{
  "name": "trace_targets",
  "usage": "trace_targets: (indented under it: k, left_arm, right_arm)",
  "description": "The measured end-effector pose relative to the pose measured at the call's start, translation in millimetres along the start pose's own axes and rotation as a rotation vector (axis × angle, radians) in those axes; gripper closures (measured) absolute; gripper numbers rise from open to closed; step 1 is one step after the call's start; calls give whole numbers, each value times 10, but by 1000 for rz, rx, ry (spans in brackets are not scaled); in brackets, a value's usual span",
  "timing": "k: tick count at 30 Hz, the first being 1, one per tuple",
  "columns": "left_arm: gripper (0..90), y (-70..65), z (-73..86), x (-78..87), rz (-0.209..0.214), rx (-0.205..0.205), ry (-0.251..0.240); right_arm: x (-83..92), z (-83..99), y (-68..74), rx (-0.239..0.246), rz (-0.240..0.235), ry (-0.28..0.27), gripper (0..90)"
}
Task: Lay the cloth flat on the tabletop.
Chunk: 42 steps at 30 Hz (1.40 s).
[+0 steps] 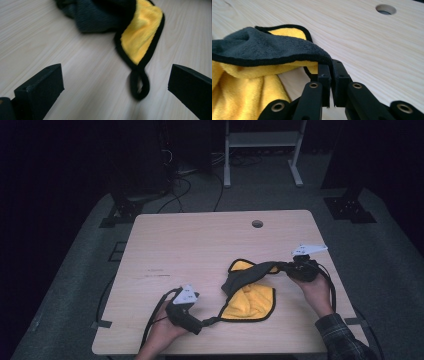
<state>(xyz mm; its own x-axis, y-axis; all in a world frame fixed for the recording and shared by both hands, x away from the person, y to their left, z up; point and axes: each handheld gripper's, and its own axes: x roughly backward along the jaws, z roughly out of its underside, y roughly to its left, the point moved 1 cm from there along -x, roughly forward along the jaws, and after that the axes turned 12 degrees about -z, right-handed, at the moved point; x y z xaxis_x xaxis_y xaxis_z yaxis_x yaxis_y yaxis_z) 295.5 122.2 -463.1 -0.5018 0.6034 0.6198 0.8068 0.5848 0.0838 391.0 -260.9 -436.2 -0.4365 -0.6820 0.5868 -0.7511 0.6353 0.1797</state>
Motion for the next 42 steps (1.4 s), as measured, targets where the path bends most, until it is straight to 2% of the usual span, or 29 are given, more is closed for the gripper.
trace_targets:
  k: [3, 8, 14, 17, 18, 22, 25, 28, 31, 34, 37, 39, 42]
  left_arm:
    - [0, -82, -96, -120, 17, -25, 2]
    - [37, -143, -189, -321, 19, -31, 16]
    - [101, -169, -186, -479, 10, -33, 84]
    - [158, -171, -163, -520, 0, -23, 93]
    - [206, -169, -161, -525, 1, -27, 94]
    - [274, -185, -175, -529, -8, -43, 90]
    - [332, -230, -171, -529, -30, -60, 80]
    - [389, -262, -164, -506, -34, -51, 79]
    - [496, -287, -171, -493, -27, -50, 81]
    - [606, -301, -179, -474, -24, -37, 94]
    - [754, -259, -163, -458, -1, 6, 98]
    - [785, -236, -150, -445, 9, 42, 103]
    - [798, -207, -141, -399, -5, 25, 124]
  right_arm:
    - [11, 28, -57, -19, 11, 4, 856]
    - [14, 42, -71, -19, 14, 10, 855]
    - [13, 46, -73, -13, 14, 13, 855]
    - [11, 47, -73, -12, 14, 15, 854]
    - [9, 47, -72, -11, 14, 16, 854]
    - [9, 47, -70, -10, 14, 18, 854]
    - [11, 47, -72, -10, 14, 16, 854]
    - [13, 48, -70, -10, 13, 17, 855]
    - [17, 48, -69, -7, 12, 16, 855]
    - [21, 47, -67, -6, 11, 16, 855]
    - [38, 43, -63, -3, 15, 13, 855]
    - [55, 41, -65, 2, 22, 12, 856]
    - [95, 41, -75, 5, 26, 5, 856]
